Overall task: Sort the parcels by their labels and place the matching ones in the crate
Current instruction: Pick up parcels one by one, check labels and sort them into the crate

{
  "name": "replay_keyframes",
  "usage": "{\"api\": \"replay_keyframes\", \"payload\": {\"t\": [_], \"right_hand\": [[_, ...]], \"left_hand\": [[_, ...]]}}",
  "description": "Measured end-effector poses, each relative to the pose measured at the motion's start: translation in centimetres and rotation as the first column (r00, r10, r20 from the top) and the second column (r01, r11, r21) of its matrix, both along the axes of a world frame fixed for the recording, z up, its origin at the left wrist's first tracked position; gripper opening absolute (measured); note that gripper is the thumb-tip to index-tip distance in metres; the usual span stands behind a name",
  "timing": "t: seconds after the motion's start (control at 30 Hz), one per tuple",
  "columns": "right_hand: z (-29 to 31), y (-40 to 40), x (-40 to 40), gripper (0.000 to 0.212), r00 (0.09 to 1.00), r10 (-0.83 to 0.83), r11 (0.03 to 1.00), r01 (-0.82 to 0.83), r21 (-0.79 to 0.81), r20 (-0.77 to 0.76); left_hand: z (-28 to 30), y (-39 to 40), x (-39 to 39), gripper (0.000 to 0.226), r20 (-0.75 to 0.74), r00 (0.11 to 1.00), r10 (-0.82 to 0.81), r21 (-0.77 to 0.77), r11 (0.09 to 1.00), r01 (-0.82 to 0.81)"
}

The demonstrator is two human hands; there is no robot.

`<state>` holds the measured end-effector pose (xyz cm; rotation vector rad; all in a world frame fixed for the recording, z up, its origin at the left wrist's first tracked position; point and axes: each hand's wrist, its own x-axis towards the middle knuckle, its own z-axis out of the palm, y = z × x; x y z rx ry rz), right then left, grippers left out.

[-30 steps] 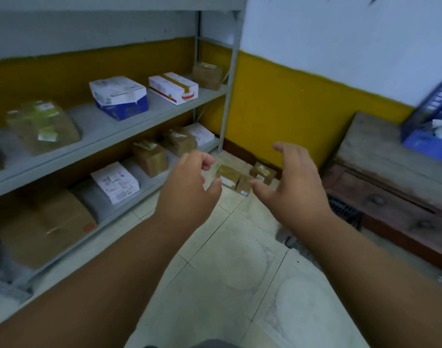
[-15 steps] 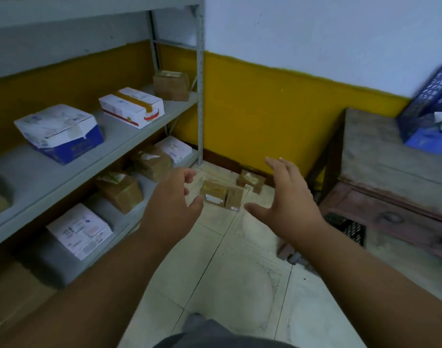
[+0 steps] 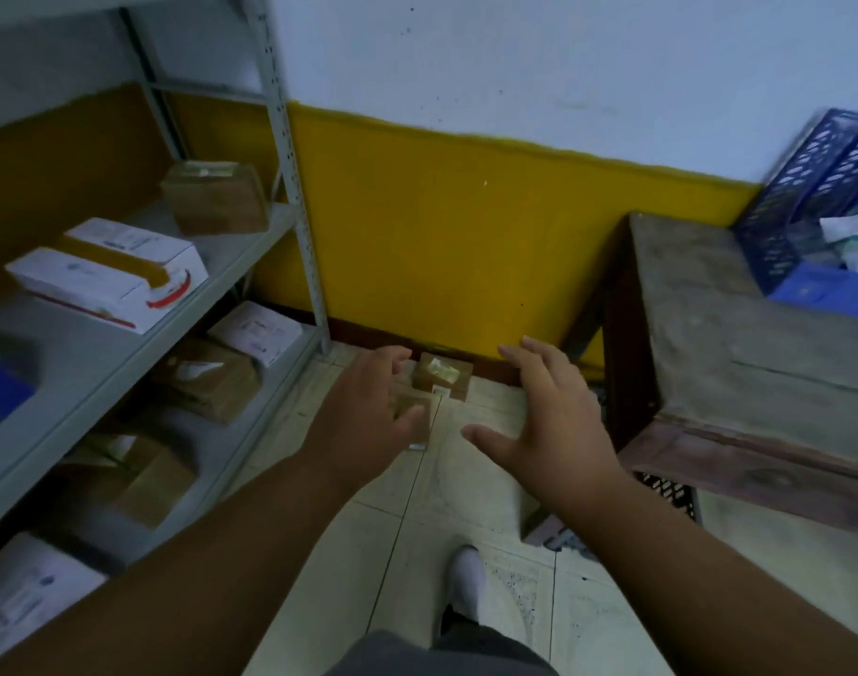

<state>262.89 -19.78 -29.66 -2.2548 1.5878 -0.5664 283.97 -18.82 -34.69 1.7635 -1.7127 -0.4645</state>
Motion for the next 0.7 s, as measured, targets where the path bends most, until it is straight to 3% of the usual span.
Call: {"api": "replay_keyframes", "payload": {"t": [0.2, 0.37, 0.47, 0.57, 0.7], "right_hand": [[-6.2, -14.9, 4.7, 0.085, 0.989, 0.147, 0.988, -0.145, 0.058, -0.024], [-16.3, -25.2, 11.4, 0.082, 0.996, 0.085, 0.988, -0.083, 0.134, -0.014], [-23.9, -29.8, 15.3, 0.088, 0.994, 0.105, 0.979, -0.107, 0.174, 0.02], [-32.1, -34.1, 18.9, 0.093, 0.986, 0.154, 0.966, -0.136, 0.218, -0.063], [-41.7, -37.6, 21.3, 0.098, 0.971, 0.149, 0.936, -0.077, 0.344, -0.186]], "left_hand": [[-4.7, -11.0, 4.2, 0.071, 0.09, 0.993, 0.075, 0.06, 0.995, -0.081], [-12.7, -19.7, 9.7, 0.073, 0.27, 0.962, 0.035, 0.147, 0.986, -0.077], [-18.7, -25.4, 11.5, 0.072, 0.292, 0.956, -0.011, 0.15, 0.988, -0.035], [-26.4, -30.5, 13.6, 0.07, 0.317, 0.947, -0.056, 0.182, 0.983, -0.002], [-36.7, -34.2, 16.4, 0.075, 0.299, 0.942, -0.154, 0.334, 0.941, 0.048]]}}
